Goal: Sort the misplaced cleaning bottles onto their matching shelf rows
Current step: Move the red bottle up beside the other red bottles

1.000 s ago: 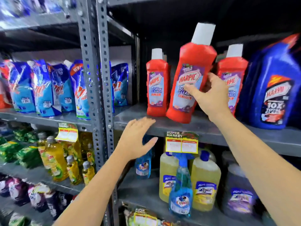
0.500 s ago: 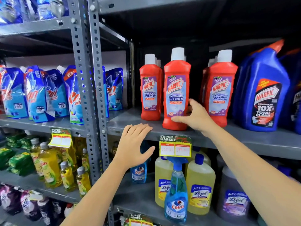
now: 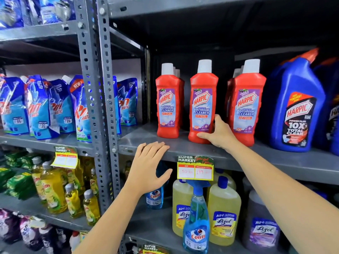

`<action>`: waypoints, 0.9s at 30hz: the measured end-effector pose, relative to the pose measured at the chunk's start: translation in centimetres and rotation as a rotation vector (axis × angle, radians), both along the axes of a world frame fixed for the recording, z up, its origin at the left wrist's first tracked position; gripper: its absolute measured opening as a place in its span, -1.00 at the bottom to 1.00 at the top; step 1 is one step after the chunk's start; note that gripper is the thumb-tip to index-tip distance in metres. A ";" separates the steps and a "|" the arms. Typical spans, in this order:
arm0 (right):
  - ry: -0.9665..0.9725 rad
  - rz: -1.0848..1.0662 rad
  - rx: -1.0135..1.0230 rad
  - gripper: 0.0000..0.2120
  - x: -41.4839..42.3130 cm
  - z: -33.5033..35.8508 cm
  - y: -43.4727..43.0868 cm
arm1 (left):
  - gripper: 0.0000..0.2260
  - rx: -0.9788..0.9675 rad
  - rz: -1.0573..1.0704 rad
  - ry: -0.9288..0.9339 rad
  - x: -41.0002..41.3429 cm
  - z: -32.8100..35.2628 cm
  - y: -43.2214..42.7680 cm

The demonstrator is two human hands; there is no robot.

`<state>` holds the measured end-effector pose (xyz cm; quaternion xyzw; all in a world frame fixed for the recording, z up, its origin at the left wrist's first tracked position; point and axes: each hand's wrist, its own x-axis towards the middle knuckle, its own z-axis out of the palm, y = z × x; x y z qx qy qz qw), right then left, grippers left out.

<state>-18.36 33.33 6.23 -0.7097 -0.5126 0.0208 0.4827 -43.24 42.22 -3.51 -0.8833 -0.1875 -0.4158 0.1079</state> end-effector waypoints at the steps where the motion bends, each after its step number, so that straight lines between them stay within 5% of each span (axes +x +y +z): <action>1: 0.006 0.009 -0.001 -0.28 0.2 -0.1 0.2 | -0.43 -0.003 0.008 0.006 0.0 0.0 0.0; 10: 0.141 0.130 -0.015 -0.11 -1.2 -1.7 1.6 | -0.42 -0.014 0.077 -0.035 -1.0 -1.1 0.4; 27: 0.341 0.251 -0.040 -0.10 2.0 -0.8 2.1 | -0.38 -0.036 0.117 0.020 0.7 -0.2 -1.3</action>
